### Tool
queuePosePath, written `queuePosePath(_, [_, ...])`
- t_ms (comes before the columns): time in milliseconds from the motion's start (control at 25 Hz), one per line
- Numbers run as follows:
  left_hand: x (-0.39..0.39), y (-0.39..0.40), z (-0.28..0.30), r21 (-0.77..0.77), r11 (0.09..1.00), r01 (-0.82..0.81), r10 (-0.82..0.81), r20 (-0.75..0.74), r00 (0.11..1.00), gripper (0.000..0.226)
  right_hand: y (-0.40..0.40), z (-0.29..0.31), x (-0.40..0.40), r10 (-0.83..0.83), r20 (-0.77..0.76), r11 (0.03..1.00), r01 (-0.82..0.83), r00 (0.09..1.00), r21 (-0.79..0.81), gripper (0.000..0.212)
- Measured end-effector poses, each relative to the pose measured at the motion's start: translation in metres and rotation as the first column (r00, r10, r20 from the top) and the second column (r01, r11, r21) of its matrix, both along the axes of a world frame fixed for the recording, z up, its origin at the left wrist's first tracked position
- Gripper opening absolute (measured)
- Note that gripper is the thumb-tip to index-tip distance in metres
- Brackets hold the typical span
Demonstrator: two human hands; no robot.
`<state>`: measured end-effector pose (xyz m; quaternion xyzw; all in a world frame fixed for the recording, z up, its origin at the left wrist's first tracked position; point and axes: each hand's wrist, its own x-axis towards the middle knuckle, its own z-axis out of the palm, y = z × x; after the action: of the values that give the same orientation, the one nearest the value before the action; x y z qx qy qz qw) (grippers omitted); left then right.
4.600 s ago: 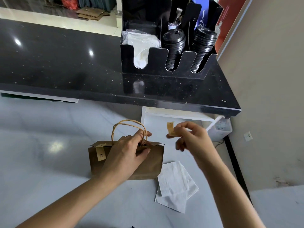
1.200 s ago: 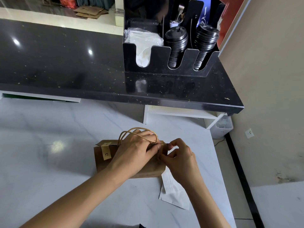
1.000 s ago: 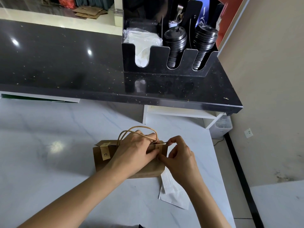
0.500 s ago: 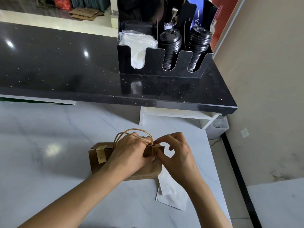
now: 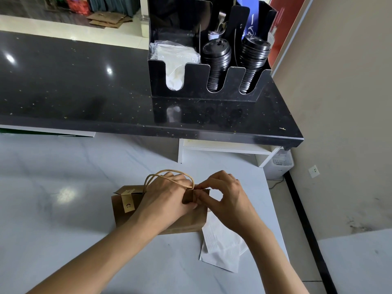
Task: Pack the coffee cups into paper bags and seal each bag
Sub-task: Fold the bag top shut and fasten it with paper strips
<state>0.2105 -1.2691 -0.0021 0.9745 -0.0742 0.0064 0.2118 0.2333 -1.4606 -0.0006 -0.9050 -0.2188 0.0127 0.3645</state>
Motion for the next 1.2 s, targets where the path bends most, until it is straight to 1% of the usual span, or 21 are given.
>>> queuePosePath(160, [-0.001,0.0,0.001,-0.006,1.0,-0.001,0.001,0.01,1.0,0.027,0.005,-0.001,0.0,0.024,0.177,0.998,-0.014,0.984,-0.058,0.012])
queuePosePath(240, [-0.001,0.0,0.001,0.001,1.0,0.005,-0.005,0.018,1.0,0.028,0.006,-0.003,0.0,0.028,0.213,0.998,-0.015,0.977,-0.064,0.011])
queuePosePath(320, [-0.001,0.0,0.0,0.001,1.0,0.013,-0.013,0.023,1.0,0.028,0.004,-0.006,0.0,0.03,0.162,0.999,-0.024,0.986,-0.041,0.01])
queuePosePath(400, [-0.001,0.0,0.0,-0.008,1.0,0.013,-0.013,0.025,1.0,0.027,0.0,-0.01,0.002,0.035,0.075,0.999,-0.035,0.997,0.001,0.008])
queuePosePath(480, [-0.001,0.0,0.001,-0.014,1.0,0.008,-0.008,0.022,1.0,0.027,-0.005,-0.012,0.005,0.055,0.02,0.998,-0.055,0.998,0.0,0.012])
queuePosePath(560, [-0.001,0.001,0.002,-0.023,1.0,0.002,-0.002,0.016,1.0,0.026,-0.007,-0.016,0.007,0.065,0.0,0.998,-0.065,0.998,-0.027,0.017])
queuePosePath(640, [-0.002,0.0,0.004,-0.033,0.999,0.003,-0.003,0.007,1.0,0.028,-0.005,-0.019,0.007,0.045,-0.006,0.999,-0.045,0.999,-0.008,0.015])
queuePosePath(720, [-0.004,0.0,0.007,-0.042,0.999,0.0,-0.001,-0.001,1.0,0.033,-0.003,-0.022,0.007,0.026,0.0,1.0,-0.026,1.0,0.011,0.012])
queuePosePath(800, [-0.008,0.001,0.012,-0.064,0.998,-0.005,0.006,0.009,1.0,0.038,-0.004,-0.022,0.007,0.032,-0.004,0.999,-0.032,0.999,0.014,0.015])
queuePosePath(880, [-0.018,0.001,0.018,-0.104,0.995,-0.002,0.006,0.044,0.999,0.043,-0.008,-0.022,0.008,0.054,-0.02,0.998,-0.053,0.998,0.028,0.018])
queuePosePath(1000, [-0.042,0.005,0.028,-0.125,0.992,0.017,-0.001,0.125,0.992,0.046,-0.009,-0.024,0.007,0.04,-0.044,0.996,-0.037,0.998,0.075,0.017])
queuePosePath(1120, [-0.065,0.021,0.028,-0.146,0.989,0.031,0.006,0.248,0.969,0.038,-0.005,-0.029,0.003,0.009,-0.068,0.994,-0.001,0.998,0.106,0.017])
queuePosePath(1200, [-0.075,0.036,0.021,-0.163,0.986,0.03,0.024,0.322,0.946,0.028,-0.005,-0.032,0.0,-0.005,-0.083,0.993,0.015,0.997,0.119,0.019])
